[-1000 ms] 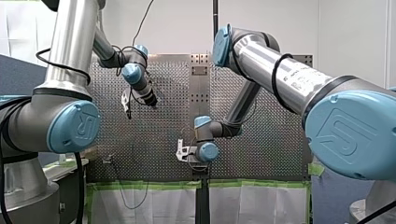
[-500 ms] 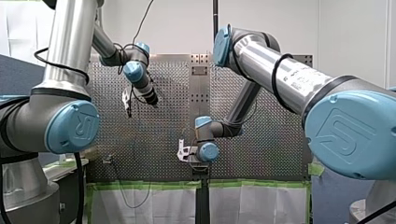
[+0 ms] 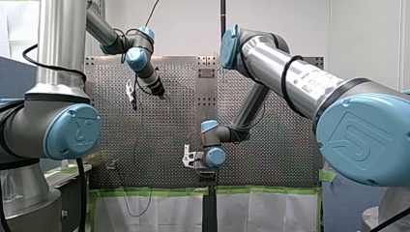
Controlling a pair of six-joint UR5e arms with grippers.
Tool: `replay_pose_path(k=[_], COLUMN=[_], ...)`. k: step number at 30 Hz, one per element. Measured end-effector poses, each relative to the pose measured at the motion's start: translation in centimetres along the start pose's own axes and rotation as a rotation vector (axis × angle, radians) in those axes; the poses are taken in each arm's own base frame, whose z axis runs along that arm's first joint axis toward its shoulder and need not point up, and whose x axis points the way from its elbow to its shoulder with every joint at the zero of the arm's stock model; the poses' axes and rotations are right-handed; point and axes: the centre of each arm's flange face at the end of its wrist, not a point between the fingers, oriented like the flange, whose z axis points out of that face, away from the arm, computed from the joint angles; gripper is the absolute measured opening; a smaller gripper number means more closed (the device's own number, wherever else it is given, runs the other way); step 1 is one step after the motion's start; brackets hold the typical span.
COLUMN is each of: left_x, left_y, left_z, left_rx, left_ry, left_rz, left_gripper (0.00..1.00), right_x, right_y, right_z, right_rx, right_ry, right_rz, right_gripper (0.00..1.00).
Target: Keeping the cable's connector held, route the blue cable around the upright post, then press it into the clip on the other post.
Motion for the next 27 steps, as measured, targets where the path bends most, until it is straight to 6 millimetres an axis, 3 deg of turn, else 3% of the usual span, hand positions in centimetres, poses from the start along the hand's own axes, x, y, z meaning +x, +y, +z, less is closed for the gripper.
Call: replay_pose_path(k=[19, 27], left_x=[-0.2, 0.4], left_y=[1.6, 2.2], left_z=[1.9, 1.0], left_rx=[-0.038, -0.13], left_ry=[-0.059, -0.014], left_rz=[0.002, 0.083], left_gripper=[1.0, 1.0], right_x=[0.0, 0.0], right_y=[1.8, 1.7], right_z=[0.2, 0.2], right_rx=[-0.076, -0.088], right_ry=[0.012, 0.022], right_rz=[0.049, 0.083], right_gripper=[0.0, 0.0])
